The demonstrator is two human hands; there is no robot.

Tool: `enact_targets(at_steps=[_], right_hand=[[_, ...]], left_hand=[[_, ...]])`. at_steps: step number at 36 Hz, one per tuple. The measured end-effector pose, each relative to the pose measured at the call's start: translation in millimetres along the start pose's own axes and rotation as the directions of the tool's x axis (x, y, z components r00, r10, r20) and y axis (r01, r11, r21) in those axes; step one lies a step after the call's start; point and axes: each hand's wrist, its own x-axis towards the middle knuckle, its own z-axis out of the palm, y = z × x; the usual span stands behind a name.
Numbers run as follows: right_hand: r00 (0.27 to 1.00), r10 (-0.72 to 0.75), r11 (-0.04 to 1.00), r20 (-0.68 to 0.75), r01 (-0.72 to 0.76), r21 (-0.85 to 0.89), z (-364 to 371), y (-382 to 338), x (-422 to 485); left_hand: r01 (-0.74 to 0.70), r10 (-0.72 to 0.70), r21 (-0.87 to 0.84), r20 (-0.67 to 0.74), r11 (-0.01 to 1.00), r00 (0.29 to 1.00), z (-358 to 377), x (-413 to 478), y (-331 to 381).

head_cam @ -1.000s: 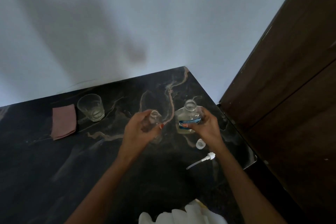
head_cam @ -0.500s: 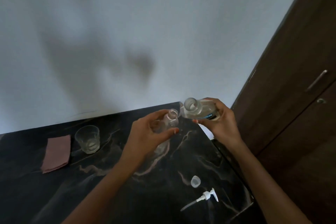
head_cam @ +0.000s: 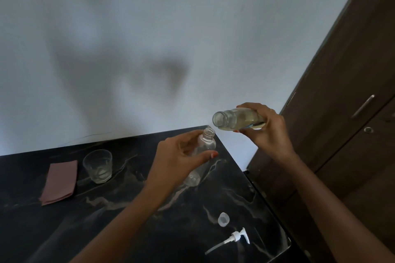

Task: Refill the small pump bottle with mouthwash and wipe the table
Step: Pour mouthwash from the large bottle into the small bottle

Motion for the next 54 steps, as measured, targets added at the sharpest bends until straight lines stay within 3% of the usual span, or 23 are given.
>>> enact_targets(at_steps=[27,54], right_hand=[[0.998,-0.044,0.963,0.050,0.056,-0.263,-3.8,3.1,11.7],[0.990,-0.124,0.936,0.066,0.139,-0.322,-2.8,1.5,17.7]], left_hand=[[-0.032,0.035,0.031,-0.074,0.999,0.997,2.5,6.6,0.0],[-0.010,0.022,0.110,-0.105,0.994,0.994,4.3,11.8,-8.5]])
